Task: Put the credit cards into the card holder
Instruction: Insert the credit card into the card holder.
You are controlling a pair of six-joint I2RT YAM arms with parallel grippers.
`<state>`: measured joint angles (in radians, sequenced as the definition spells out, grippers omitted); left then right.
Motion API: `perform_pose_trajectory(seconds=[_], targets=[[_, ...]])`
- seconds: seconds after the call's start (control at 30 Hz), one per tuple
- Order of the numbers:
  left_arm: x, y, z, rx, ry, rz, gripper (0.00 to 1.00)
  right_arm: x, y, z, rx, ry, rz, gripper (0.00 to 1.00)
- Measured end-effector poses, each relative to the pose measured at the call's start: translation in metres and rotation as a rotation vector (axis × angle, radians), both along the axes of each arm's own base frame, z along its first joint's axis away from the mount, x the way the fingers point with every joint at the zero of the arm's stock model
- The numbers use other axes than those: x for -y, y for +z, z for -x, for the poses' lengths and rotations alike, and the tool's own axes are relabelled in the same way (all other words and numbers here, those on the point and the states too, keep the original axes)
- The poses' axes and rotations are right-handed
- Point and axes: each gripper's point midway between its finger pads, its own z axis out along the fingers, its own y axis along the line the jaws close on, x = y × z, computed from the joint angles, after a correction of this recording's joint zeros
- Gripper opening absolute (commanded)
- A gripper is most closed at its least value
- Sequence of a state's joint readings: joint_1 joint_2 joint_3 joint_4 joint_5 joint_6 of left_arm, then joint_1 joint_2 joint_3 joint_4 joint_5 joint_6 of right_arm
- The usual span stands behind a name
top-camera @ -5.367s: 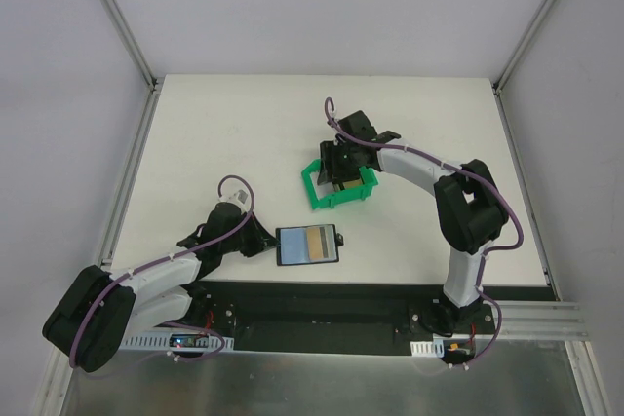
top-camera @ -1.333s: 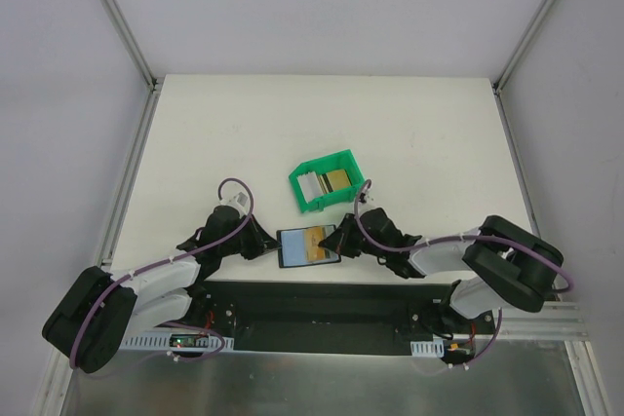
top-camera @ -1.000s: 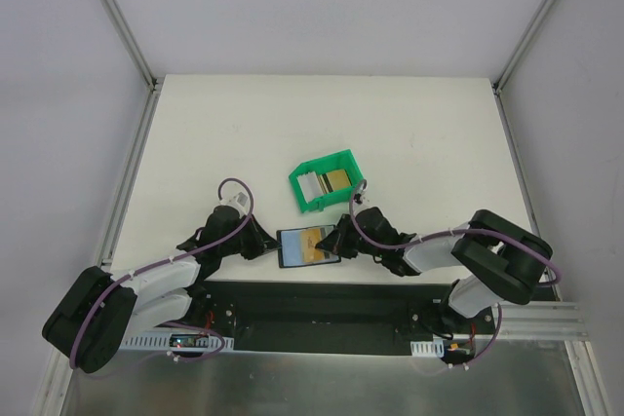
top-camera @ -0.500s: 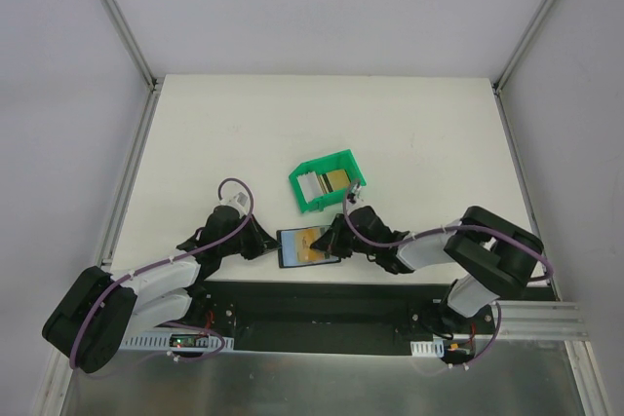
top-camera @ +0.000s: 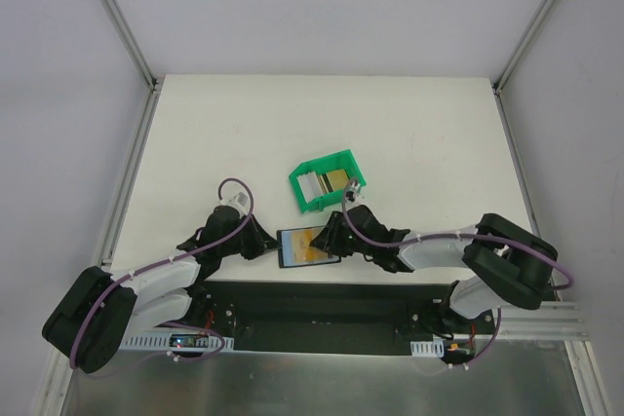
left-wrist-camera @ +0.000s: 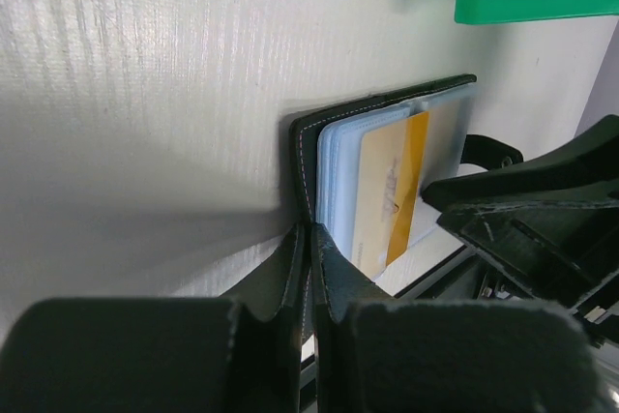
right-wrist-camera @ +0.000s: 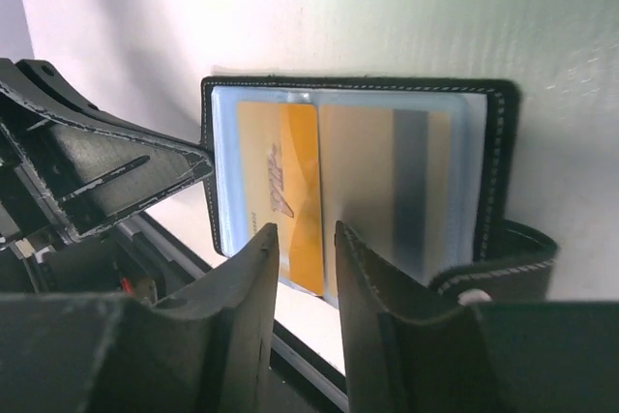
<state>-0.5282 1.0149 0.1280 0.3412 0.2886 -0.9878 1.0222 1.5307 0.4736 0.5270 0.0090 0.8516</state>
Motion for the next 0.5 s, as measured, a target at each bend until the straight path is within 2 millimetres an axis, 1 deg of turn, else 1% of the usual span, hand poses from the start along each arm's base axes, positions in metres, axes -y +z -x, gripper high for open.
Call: perform_pose_trajectory(seconds=[0.17,0.27,0.3,0.5], targets=[[0.000,0.000,0.000,0.001,-0.001,0.000,0.00,0.013,0.010,-0.006,0.056,-0.013,0.068,0.36],[0.001,0.000,-0.001,0.002,-0.001,0.001,0.00,0.013,0.008,-0.006,0.060,0.005,0.099,0.32],[0.001,0.000,-0.001,0.003,-0.001,0.002,0.00,0.012,0.008,-0.007,0.061,0.014,0.105,0.29],[0.001,0.000,-0.002,0.005,-0.001,0.004,0.00,-0.006,0.004,-0.006,0.059,0.079,0.146,0.27]])
